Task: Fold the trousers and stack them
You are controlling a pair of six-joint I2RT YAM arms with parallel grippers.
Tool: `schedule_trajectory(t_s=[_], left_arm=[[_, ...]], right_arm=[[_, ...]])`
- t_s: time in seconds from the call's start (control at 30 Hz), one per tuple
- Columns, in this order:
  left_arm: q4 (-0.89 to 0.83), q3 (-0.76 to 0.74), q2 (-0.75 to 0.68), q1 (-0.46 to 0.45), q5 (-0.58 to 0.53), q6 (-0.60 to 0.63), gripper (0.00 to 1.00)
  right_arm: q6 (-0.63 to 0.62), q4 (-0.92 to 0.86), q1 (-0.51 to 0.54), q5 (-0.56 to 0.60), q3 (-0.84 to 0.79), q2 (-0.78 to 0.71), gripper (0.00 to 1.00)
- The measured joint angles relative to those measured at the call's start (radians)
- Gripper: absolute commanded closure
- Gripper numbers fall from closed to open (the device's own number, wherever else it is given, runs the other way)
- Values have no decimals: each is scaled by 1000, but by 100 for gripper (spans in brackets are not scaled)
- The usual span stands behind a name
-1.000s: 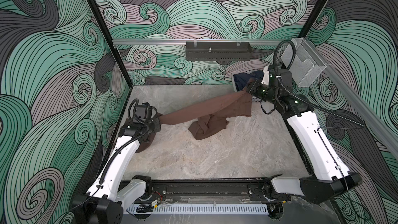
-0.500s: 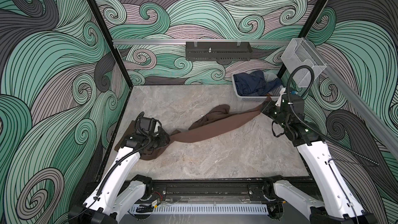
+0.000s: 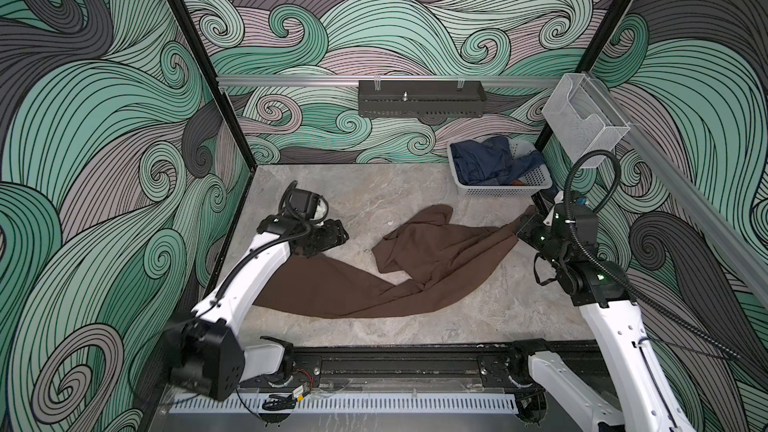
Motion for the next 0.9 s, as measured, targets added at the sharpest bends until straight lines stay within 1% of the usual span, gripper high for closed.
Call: schedule_trajectory(t_s=[0.1, 0.23, 0.33, 0.37, 0.5, 0.6, 0.67, 0.8, 0.83, 0.9], left_arm=[[38, 53, 179, -57, 44, -6, 23], [82, 103, 334, -115, 89, -25, 22], [115, 137, 423, -142, 118, -42, 27], [129, 139, 445, -148, 126, -47, 31], [170, 136, 492, -159, 152, -75, 52], [194, 128, 493, -159, 168, -94, 67], [210, 128, 493, -159, 173, -101, 74], [227, 128, 492, -155, 174, -113, 96], [229, 128, 491, -151, 174, -117, 100], [230, 128, 488, -145, 173, -113, 100]], right_arm=[[0, -5, 0, -23, 35, 3, 100], [-1, -11, 0, -43, 51, 4, 100], [-1, -21, 0, -55, 53, 9, 100], [-1, -24, 0, -58, 53, 12, 100], [-4, -28, 0, -62, 53, 16, 100], [-8, -27, 0, -64, 53, 16, 100], [-11, -28, 0, -65, 53, 16, 100], [-12, -28, 0, -72, 53, 16, 100], [-12, -28, 0, -72, 53, 15, 100], [-12, -30, 0, -75, 53, 11, 100]])
